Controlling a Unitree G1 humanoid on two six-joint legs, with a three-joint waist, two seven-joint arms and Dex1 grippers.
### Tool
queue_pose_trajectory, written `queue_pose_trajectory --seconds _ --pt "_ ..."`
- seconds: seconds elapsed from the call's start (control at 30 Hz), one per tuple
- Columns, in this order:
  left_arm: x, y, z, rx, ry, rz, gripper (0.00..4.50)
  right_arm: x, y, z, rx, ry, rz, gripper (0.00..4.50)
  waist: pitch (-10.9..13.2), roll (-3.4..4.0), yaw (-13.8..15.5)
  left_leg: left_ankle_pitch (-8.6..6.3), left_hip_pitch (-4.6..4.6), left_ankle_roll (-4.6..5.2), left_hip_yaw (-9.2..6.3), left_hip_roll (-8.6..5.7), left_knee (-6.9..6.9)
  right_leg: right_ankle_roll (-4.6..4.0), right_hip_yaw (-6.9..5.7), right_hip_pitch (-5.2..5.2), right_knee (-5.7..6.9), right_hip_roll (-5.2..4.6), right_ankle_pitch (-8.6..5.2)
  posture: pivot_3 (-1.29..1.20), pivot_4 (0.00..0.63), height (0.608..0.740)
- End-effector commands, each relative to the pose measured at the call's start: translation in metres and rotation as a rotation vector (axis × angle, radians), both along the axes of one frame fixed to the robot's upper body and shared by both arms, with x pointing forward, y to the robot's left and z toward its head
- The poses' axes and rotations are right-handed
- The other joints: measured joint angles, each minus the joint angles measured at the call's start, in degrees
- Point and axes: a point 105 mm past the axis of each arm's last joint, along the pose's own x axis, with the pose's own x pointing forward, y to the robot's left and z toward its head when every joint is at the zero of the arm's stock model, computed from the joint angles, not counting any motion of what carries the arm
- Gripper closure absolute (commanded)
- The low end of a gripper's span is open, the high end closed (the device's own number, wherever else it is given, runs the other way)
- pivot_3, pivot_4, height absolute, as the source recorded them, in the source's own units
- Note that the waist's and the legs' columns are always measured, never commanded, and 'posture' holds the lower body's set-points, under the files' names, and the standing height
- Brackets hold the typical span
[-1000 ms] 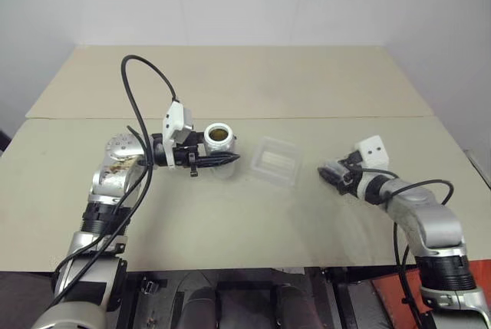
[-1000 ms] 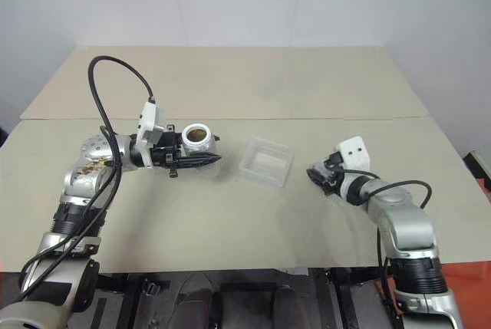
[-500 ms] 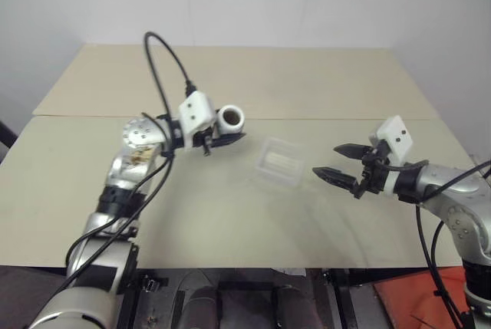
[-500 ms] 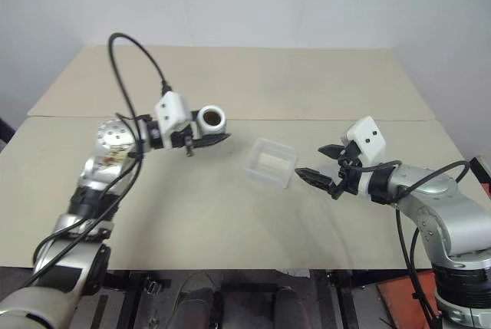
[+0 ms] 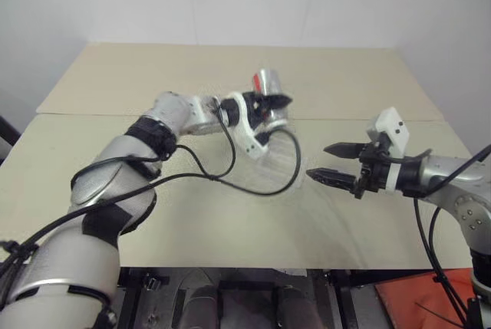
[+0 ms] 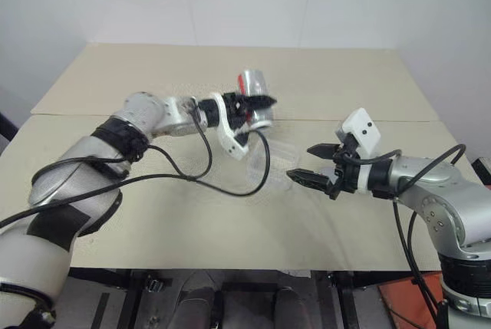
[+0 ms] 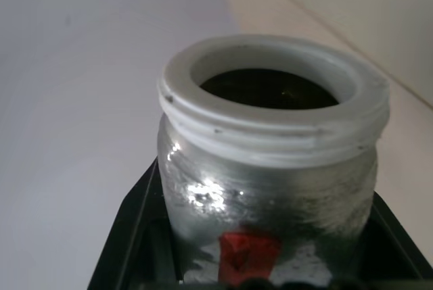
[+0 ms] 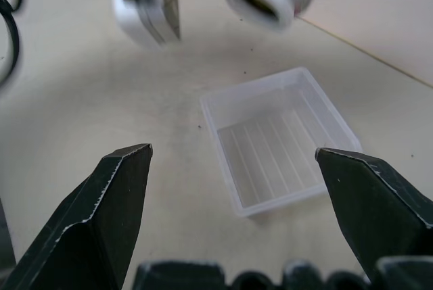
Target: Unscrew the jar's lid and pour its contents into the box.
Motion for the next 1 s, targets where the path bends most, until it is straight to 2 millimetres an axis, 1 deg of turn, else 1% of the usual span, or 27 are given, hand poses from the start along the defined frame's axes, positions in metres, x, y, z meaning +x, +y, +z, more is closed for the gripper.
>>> queue_pose_trajectory --seconds 0.03,0.1,0.17,0.33,0.5,0.57,0.67,0.77,0.8,0.87,0.9,1.0 --pt "0.007 -0.017 0.012 0.028 -0.181 -0.005 2.54 -0.005 -0.001 0.019 0.025 -0.066 -0.010 0.02 0.00 -0.01 0.07 0.00 -0.05 0.00 0.00 0.00 0.02 0.00 0.00 -0.03 0.04 0.00 0.00 0.00 0.150 0.740" --pt "0.004 -0.025 0.003 0.039 -0.180 -0.036 2.54 -0.007 0.000 0.021 0.039 -0.073 -0.017 0.02 0.00 -0.01 0.10 0.00 -0.19 0.00 -0.01 0.00 0.05 0.01 -0.03 -0.14 0.07 0.00 0.01 0.00 0.150 0.740" --pt "0.000 -0.029 0.000 0.039 -0.183 -0.066 2.54 -0.011 -0.001 0.022 0.044 -0.076 -0.030 0.02 0.01 -0.01 0.09 0.00 -0.21 0.00 -0.01 0.00 0.04 0.01 -0.03 -0.18 0.06 0.00 0.01 0.00 0.150 0.740" --pt "0.001 -0.027 0.004 0.042 -0.227 -0.075 2.54 -0.015 0.000 0.023 0.057 -0.078 -0.035 0.02 0.01 -0.01 -0.08 0.00 -0.20 0.00 -0.02 0.00 0.05 0.00 0.00 -0.20 0.07 -0.01 0.01 0.00 0.150 0.740" --pt "0.003 -0.023 0.007 -0.004 -0.174 -0.047 2.54 -0.012 0.001 0.022 0.061 -0.076 -0.046 0.02 0.01 -0.01 0.00 0.00 -0.23 0.00 -0.02 -0.01 0.05 0.01 -0.01 -0.20 0.09 -0.02 0.01 0.00 0.150 0.740" --pt "0.006 -0.015 0.013 -0.082 -0.103 -0.005 2.54 -0.011 0.002 0.022 0.058 -0.078 -0.041 0.02 0.01 -0.02 0.00 0.00 -0.24 -0.01 -0.01 -0.01 0.05 0.02 -0.01 -0.20 0.15 -0.03 0.02 0.00 0.150 0.740" --pt "0.013 -0.001 0.024 -0.239 0.036 0.082 2.54 -0.010 0.003 0.023 0.057 -0.087 -0.036 0.02 0.01 -0.01 -0.08 0.01 -0.23 -0.01 -0.02 0.00 0.05 0.01 -0.01 -0.22 0.15 -0.03 0.02 0.00 0.150 0.740" --pt "0.021 0.022 0.032 -0.442 0.220 0.186 2.54 -0.009 0.004 0.023 0.056 -0.097 -0.030 0.02 0.00 0.01 -0.15 0.01 -0.19 -0.01 -0.01 0.02 0.05 0.00 0.00 -0.21 0.16 -0.02 0.02 0.00 0.150 0.740" --pt "0.022 0.030 0.031 -0.529 0.316 0.213 2.54 -0.008 0.004 0.022 0.053 -0.099 -0.027 0.02 -0.01 0.02 -0.23 0.01 -0.17 -0.01 0.00 0.02 0.05 0.00 0.00 -0.21 0.17 -0.02 0.02 0.00 0.150 0.740" --pt "0.022 0.040 0.025 -0.681 0.517 0.249 2.54 -0.007 0.005 0.021 0.048 -0.101 -0.019 0.02 -0.02 0.03 -0.31 0.01 -0.15 -0.01 0.01 0.04 0.04 -0.01 0.01 -0.21 0.25 -0.02 0.02 0.00 0.150 0.740" --pt "0.022 0.044 0.021 -0.790 0.653 0.275 2.54 -0.006 0.006 0.021 0.047 -0.102 -0.016 0.02 -0.02 0.04 -0.28 0.01 -0.15 -0.01 0.02 0.05 0.06 -0.01 0.00 -0.20 0.27 -0.02 0.02 0.00 0.150 0.740" --pt "0.018 0.053 0.014 -1.022 0.951 0.289 2.54 -0.004 0.007 0.021 0.047 -0.102 -0.007 0.02 -0.03 0.04 -0.10 0.01 -0.21 -0.02 0.00 0.07 0.13 -0.03 -0.04 -0.18 0.37 -0.02 0.04 0.00 0.150 0.740"
